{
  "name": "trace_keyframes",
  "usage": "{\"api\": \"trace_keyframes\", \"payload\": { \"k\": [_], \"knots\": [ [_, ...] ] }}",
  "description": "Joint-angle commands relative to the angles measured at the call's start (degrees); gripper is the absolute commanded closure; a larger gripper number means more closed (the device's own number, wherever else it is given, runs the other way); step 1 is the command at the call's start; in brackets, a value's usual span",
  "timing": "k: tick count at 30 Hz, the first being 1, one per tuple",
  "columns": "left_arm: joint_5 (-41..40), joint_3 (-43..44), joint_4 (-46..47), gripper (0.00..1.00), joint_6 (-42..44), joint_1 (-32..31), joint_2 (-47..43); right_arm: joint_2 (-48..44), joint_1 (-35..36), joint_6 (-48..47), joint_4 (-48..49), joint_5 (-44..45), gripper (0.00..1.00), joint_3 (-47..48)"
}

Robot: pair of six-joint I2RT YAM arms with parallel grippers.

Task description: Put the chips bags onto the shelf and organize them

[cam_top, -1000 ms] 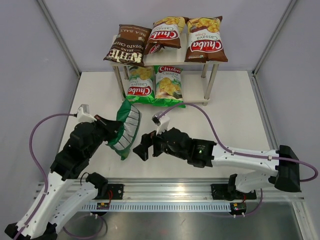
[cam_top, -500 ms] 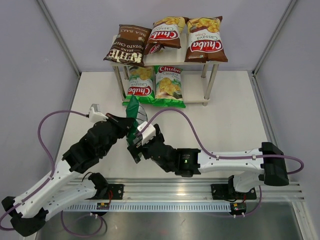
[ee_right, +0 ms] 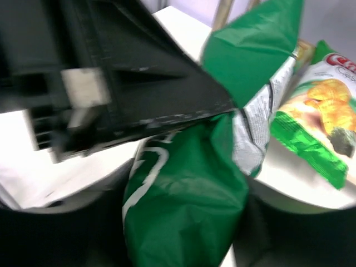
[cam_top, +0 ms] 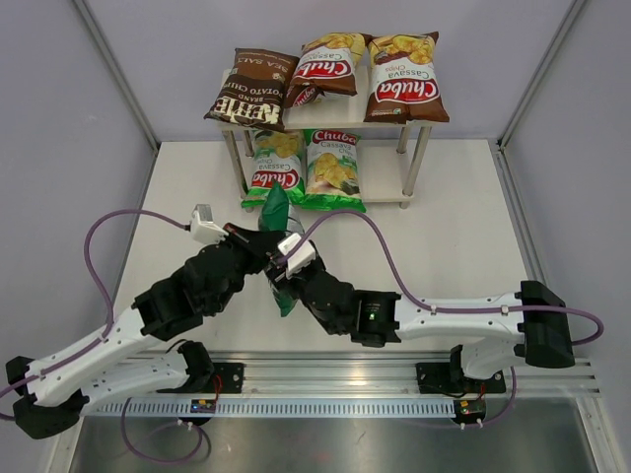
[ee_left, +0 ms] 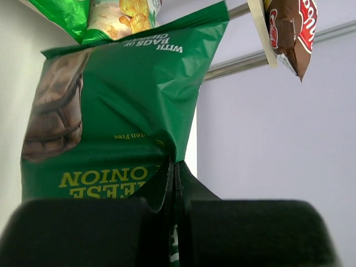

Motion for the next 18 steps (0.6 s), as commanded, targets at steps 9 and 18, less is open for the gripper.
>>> {"api": "trace_keyframes", "payload": {
  "k": [9,18],
  "knots": [
    [-5.8,2.2,10.1,1.0,5.9,-2.6,-2.7,-10.2,-0.9,1.9,6.5,-3.9,0.76,-8.1],
    [-2.7,2.0,11.7,0.01,30.4,-2.5,-9.4,-30.8,-0.9,2.9,7.1,-14.1,0.79,-20.2]
  ]
}}
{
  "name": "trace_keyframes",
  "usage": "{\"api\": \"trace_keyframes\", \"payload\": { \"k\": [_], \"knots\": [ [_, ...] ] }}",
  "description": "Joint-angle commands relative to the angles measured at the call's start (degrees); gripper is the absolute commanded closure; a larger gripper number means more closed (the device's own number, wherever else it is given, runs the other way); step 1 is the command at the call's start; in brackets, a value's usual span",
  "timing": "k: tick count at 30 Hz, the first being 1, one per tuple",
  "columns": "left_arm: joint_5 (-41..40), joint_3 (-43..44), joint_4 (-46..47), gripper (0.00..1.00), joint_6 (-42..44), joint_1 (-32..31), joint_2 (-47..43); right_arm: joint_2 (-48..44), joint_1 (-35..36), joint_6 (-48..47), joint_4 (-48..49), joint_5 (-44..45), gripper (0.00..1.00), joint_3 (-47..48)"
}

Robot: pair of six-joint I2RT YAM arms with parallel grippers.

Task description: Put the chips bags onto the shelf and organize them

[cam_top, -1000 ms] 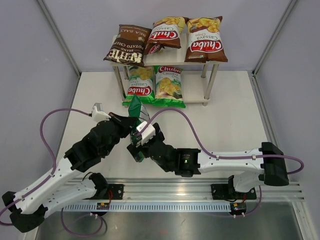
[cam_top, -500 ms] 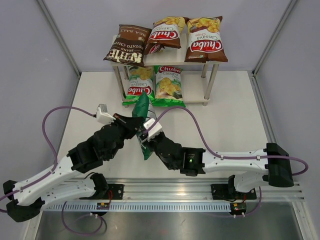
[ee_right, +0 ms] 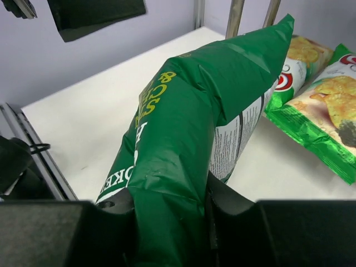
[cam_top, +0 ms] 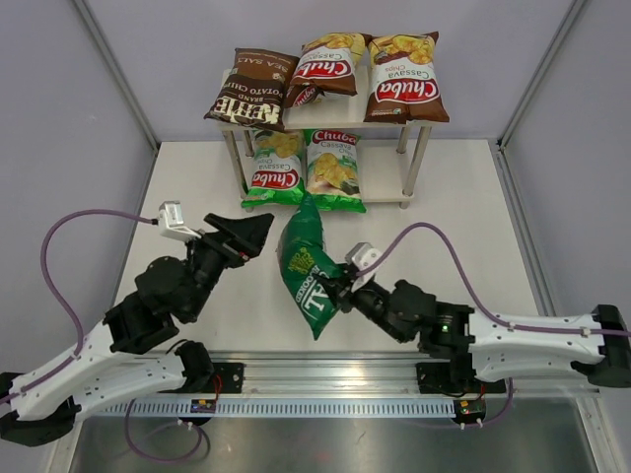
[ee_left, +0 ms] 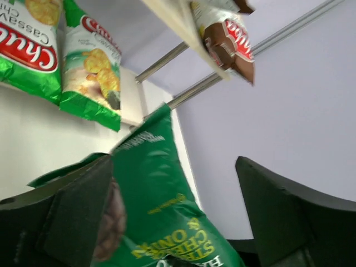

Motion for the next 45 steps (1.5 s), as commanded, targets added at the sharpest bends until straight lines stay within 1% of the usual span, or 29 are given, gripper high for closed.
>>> {"api": "trace_keyframes", "payload": {
  "k": [1,3,4,6,7,9,10,11,12,13,15,19,23,27,28,30,31,33,34,36,37,39,41,42,43,44,45],
  "knots": [
    [3.5,1.0,3.1,0.01,11.5,0.1,-4.9,-12.0,0.0,0.3,5.4,-4.4,0.79,-3.3],
    [7.1,-1.3,3.6,0.01,10.5,0.1,-7.4,-16.4,0.1,0.4,6.4,-5.4,0.79,-6.3],
    [11.8,-3.7,4.5,0.01,10.2,0.1,-8.6,-20.4,0.0,0.3,6.6,-5.8,0.79,-7.1],
    [16.4,-6.3,7.9,0.01,8.3,0.1,-10.8,-23.7,0.1,-0.2,6.8,-7.3,0.79,-8.7],
    [21.2,-7.4,9.5,0.01,7.6,0.1,-11.0,-26.5,0.0,-0.4,7.1,-8.0,0.79,-9.2],
    [26.2,-10.9,16.5,0.01,5.6,0.0,-10.3,-28.8,-0.2,-1.0,9.4,-10.3,0.79,-10.6],
    [31.1,-12.1,19.4,0.01,5.0,0.1,-9.5,-30.7,-0.2,-1.2,10.3,-10.7,0.79,-11.2],
    [33.1,-13.6,24.5,0.01,3.4,0.1,-7.6,-31.3,-0.1,-1.4,11.2,-11.5,0.79,-11.6],
    [36.6,-14.2,27.3,0.01,2.7,0.0,-6.3,-32.1,-0.1,-1.4,13.1,-12.4,0.79,-12.5],
    [38.0,-14.4,31.2,0.01,1.9,0.0,-5.1,-33.2,0.0,-1.3,13.9,-13.1,0.79,-12.9],
    [40.4,-14.8,34.0,0.01,0.2,0.0,-2.0,-34.0,0.0,-1.2,16.0,-14.9,0.79,-13.8],
    [37.4,-15.1,32.7,0.01,-1.4,0.0,0.0,-36.2,-0.1,-0.9,20.5,-16.4,0.79,-16.3],
    [37.9,-18.0,38.5,0.01,-3.5,0.0,0.7,-36.5,-0.2,-0.8,23.9,-17.5,0.8,-17.9],
    [38.9,-19.1,41.3,0.01,-5.2,0.0,2.0,-35.9,-0.1,-0.7,27.3,-17.9,0.8,-18.7],
    [38.9,-20.9,45.5,0.01,-5.7,0.1,2.1,-35.8,-0.1,-0.2,28.0,-18.6,0.8,-18.8],
    [38.9,-23.1,51.0,0.01,-7.1,0.0,2.6,-35.0,0.0,0.8,29.1,-20.7,0.8,-18.7],
    [40.4,-24.2,56.5,0.01,-7.3,0.1,2.9,-33.6,0.0,1.2,28.9,-21.5,0.8,-18.3],
    [41.9,-25.8,61.4,0.01,-7.7,0.0,4.4,-31.9,0.0,1.8,28.7,-23.4,0.8,-17.3],
    [42.6,-26.0,65.6,0.01,-7.7,0.0,5.0,-30.2,-0.1,2.2,28.8,-23.9,0.8,-17.1],
    [44.4,-25.9,68.8,0.01,-7.3,0.0,6.6,-28.8,0.0,2.2,28.9,-25.1,0.78,-16.4],
    [45.0,-25.8,71.1,0.01,-7.2,0.0,7.1,-27.6,0.0,3.8,29.2,-24.9,0.77,-16.2],
    [45.5,-26.1,72.9,0.07,-6.5,0.0,7.4,-26.0,-0.1,4.0,30.2,-23.8,0.74,-16.2],
    [44.5,-26.7,72.9,0.18,-5.6,0.0,6.6,-25.4,-0.1,4.5,30.5,-22.0,0.71,-16.5],
    [43.4,-27.4,72.4,0.33,-5.1,0.0,6.1,-25.3,-0.1,4.5,30.5,-20.4,0.68,-16.6],
    [42.7,-27.7,70.9,0.44,-4.4,0.0,4.7,-25.6,0.0,4.5,30.6,-19.6,0.66,-16.9],
    [41.9,-28.1,70.2,0.51,-3.5,-0.1,4.1,-25.8,0.0,4.7,30.6,-18.6,0.65,-17.2],
    [40.4,-28.9,69.6,0.62,-3.0,0.0,3.3,-26.0,0.0,4.7,30.1,-17.3,0.64,-17.3]
  ]
}}
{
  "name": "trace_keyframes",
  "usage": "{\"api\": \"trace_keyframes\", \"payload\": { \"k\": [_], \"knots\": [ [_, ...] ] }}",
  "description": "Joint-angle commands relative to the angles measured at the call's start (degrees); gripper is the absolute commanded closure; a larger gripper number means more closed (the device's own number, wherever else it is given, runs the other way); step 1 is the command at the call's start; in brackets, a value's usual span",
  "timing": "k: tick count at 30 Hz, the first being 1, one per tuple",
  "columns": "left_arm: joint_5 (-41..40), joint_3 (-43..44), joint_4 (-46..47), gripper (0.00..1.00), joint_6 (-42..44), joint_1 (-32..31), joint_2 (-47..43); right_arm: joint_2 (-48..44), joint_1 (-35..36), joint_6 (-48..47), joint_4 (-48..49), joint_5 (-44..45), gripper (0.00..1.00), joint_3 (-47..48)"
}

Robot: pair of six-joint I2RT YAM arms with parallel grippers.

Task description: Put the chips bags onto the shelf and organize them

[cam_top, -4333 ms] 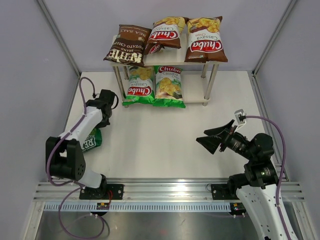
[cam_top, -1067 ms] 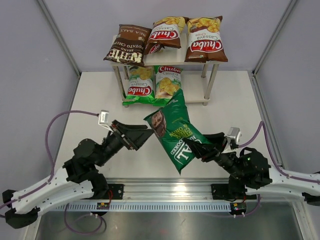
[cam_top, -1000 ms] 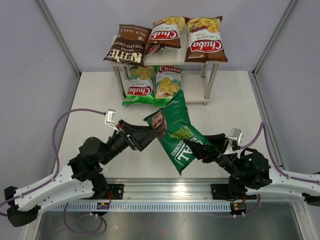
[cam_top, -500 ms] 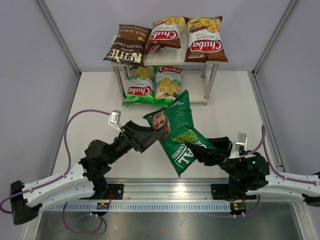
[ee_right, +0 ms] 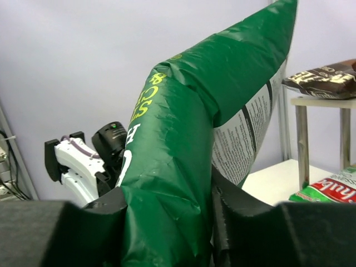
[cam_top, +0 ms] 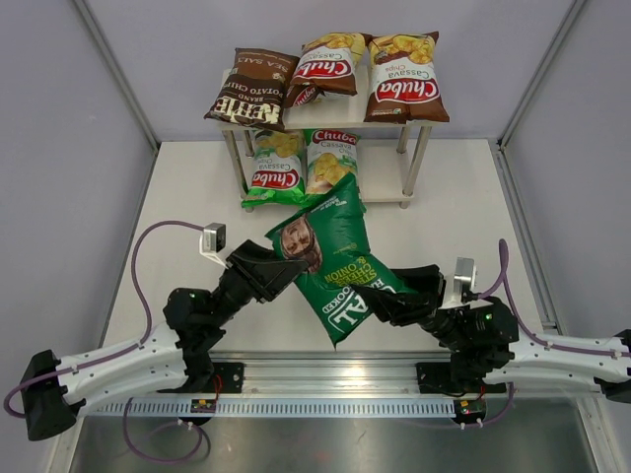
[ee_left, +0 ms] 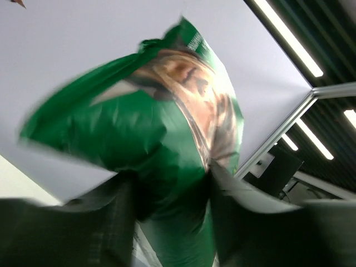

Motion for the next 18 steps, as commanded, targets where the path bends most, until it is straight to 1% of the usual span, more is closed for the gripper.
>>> {"api": "trace_keyframes", "payload": {
  "k": [1,3,4,5,6,8,9,10,11,12,13,15,16,18],
  "knots": [
    [-0.2,-1.8,1.8,0.67,3.3,-0.6,-2.7,0.5,0.0,1.7,1.2,2.6,0.63,0.8],
    [-2.0,-2.2,1.3,0.73,4.3,-0.6,-3.8,0.2,0.0,1.9,0.2,3.7,0.61,1.0],
    [-2.3,-2.5,0.9,0.78,5.0,-0.6,-4.2,0.1,0.0,1.8,0.1,3.9,0.54,1.1],
    [-2.5,-2.5,0.6,0.78,5.2,-0.6,-4.4,0.2,0.1,2.0,-0.1,4.2,0.5,1.4],
    [-3.1,-2.4,0.5,0.79,5.5,-0.6,-4.6,0.3,0.1,2.2,-1.3,5.6,0.42,1.7],
    [-3.8,-2.7,0.6,0.8,6.6,-0.7,-5.0,0.6,0.0,3.5,-2.7,8.1,0.21,2.6],
    [-5.2,-2.9,0.6,0.82,6.9,-0.6,-5.3,0.7,0.0,4.4,-5.9,11.4,0.03,3.3],
    [-6.0,-2.9,0.6,0.84,7.4,-0.7,-5.6,1.3,0.0,6.7,-8.5,13.1,0.0,4.2],
    [-7.1,-3.5,0.6,0.85,8.4,-0.7,-6.2,1.5,0.0,8.3,-13.3,16.1,0.01,5.9],
    [-8.9,-3.7,1.0,0.85,8.8,-0.7,-6.4,2.2,0.0,10.3,-15.4,17.5,0.01,6.3],
    [-9.7,-4.2,2.4,0.86,9.2,-0.7,-6.7,2.5,0.0,14.5,-17.1,18.6,0.01,6.7],
    [-11.5,-5.6,5.0,0.86,10.7,-0.6,-6.7,2.6,0.0,18.8,-18.9,20.2,0.01,5.8],
    [-12.1,-6.2,8.1,0.86,11.1,-0.6,-6.4,2.4,0.0,22.7,-18.9,20.2,0.0,5.3],
    [-13.4,-7.1,10.5,0.86,12.2,-0.6,-6.0,1.9,0.0,26.1,-17.4,19.4,0.01,3.2]
  ]
}}
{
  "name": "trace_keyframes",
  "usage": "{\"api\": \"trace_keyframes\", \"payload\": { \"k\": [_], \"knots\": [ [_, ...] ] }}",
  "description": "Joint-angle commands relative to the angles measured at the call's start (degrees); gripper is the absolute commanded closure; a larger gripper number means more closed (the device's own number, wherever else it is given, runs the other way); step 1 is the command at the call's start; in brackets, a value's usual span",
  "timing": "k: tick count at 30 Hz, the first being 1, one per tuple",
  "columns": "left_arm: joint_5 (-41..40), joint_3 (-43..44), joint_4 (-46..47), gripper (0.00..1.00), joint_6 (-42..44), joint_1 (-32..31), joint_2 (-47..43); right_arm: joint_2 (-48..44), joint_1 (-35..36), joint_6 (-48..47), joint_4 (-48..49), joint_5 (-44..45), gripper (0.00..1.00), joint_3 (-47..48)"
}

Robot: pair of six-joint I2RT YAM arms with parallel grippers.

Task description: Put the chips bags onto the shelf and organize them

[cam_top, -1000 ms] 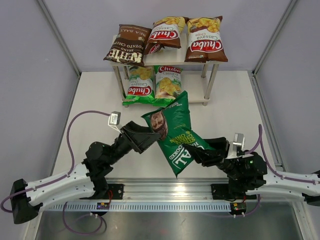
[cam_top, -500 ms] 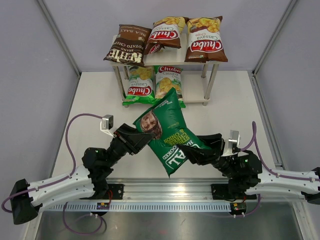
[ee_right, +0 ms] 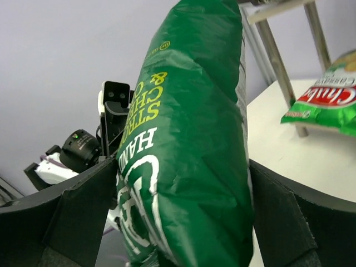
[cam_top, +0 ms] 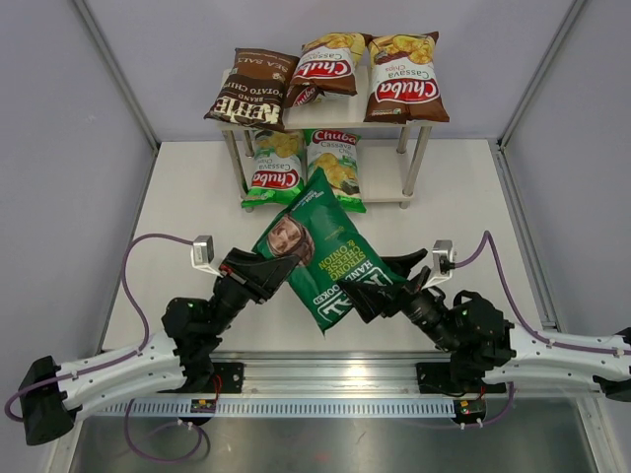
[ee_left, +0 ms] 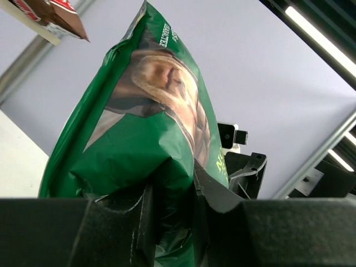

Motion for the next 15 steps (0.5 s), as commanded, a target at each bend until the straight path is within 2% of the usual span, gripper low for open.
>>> {"api": "trace_keyframes", "payload": {
  "k": [1,5,9,11,15],
  "knots": [
    [-5.0,-0.8,12.3,0.87,4.1,-0.3,0.4,-0.6,0.0,12.6,-0.6,3.3,0.0,-1.6],
    [-4.8,-1.1,17.4,0.88,6.7,-0.2,2.9,-0.6,0.0,18.7,3.4,-0.5,0.0,-4.0],
    [-3.9,-2.5,26.6,0.89,7.8,-0.2,6.2,0.7,0.0,26.0,9.1,0.6,0.0,-7.0],
    [-3.6,-1.8,26.2,0.9,7.7,-0.2,7.3,1.8,0.2,24.8,14.2,-1.5,0.01,-8.0],
    [-2.3,-1.0,25.1,0.91,6.4,-0.3,9.8,5.3,0.1,22.1,17.8,-4.6,0.02,-6.5]
  ]
}}
